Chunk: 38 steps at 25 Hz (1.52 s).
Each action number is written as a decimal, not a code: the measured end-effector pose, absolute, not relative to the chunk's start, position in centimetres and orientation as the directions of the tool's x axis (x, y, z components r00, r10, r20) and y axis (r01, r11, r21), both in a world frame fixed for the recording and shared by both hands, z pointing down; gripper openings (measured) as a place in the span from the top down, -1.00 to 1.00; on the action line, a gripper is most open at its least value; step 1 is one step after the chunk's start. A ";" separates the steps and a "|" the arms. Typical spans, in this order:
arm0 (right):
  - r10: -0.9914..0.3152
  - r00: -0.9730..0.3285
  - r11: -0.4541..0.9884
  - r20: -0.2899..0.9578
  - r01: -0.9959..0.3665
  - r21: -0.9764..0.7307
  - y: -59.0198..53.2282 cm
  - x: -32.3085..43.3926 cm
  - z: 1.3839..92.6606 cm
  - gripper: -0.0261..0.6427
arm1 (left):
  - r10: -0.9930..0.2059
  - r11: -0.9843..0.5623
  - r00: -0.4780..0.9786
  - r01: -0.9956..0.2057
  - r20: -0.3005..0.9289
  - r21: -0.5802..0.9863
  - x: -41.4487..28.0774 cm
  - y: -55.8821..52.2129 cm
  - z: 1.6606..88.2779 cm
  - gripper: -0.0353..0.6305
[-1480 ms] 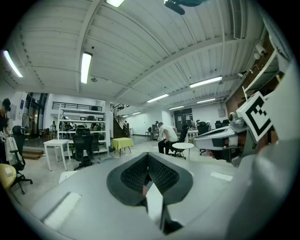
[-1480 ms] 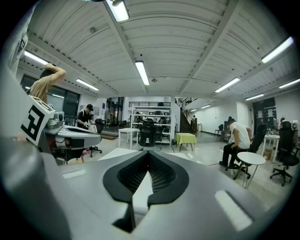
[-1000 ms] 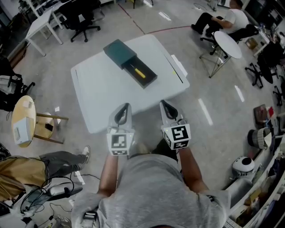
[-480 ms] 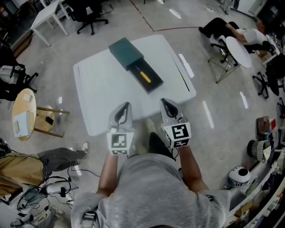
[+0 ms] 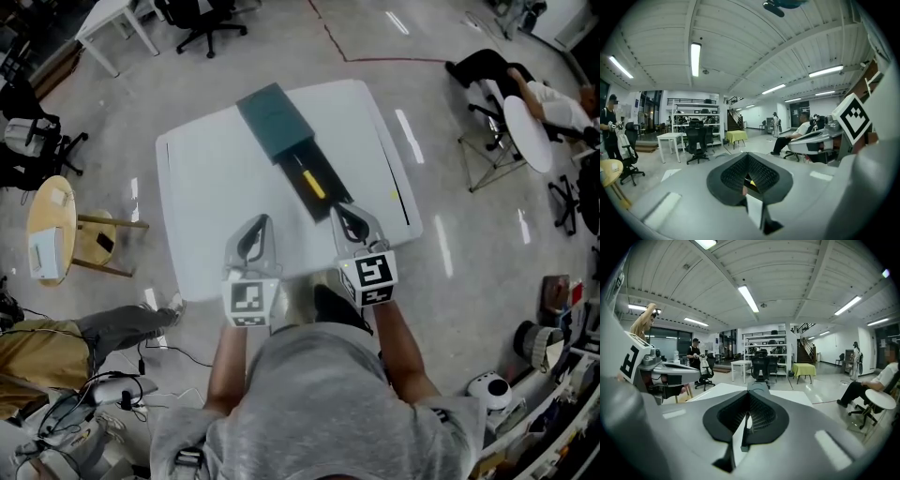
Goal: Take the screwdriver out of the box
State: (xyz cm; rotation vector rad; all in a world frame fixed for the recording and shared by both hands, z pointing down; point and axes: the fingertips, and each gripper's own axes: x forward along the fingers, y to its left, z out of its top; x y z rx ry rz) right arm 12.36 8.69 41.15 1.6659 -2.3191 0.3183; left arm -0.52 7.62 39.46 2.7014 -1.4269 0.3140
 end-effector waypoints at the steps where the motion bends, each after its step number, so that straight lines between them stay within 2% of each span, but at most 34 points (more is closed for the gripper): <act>1: -0.882 -0.312 0.323 0.352 -0.946 -0.029 8.0 12.5 41.6 0.91 | -0.811 -0.562 0.543 -0.827 0.220 -0.029 -0.3 7.0 39.8 0.86; 18: -0.734 -0.444 0.457 0.514 -0.883 -0.110 -1.3 12.3 50.2 0.91 | -0.817 -0.461 0.446 -0.886 0.366 0.053 1.3 -0.6 47.6 0.86; 29: -0.641 -0.435 0.472 0.632 -0.873 -0.123 -4.4 12.4 56.1 0.91 | -0.793 -0.419 0.422 -0.901 0.439 0.109 1.2 -3.5 52.6 0.86; 38: -0.534 -0.372 0.439 0.759 -0.889 -0.127 -5.8 12.3 60.0 0.87 | -0.788 -0.393 0.402 -0.912 0.467 0.121 0.6 -4.4 53.9 0.86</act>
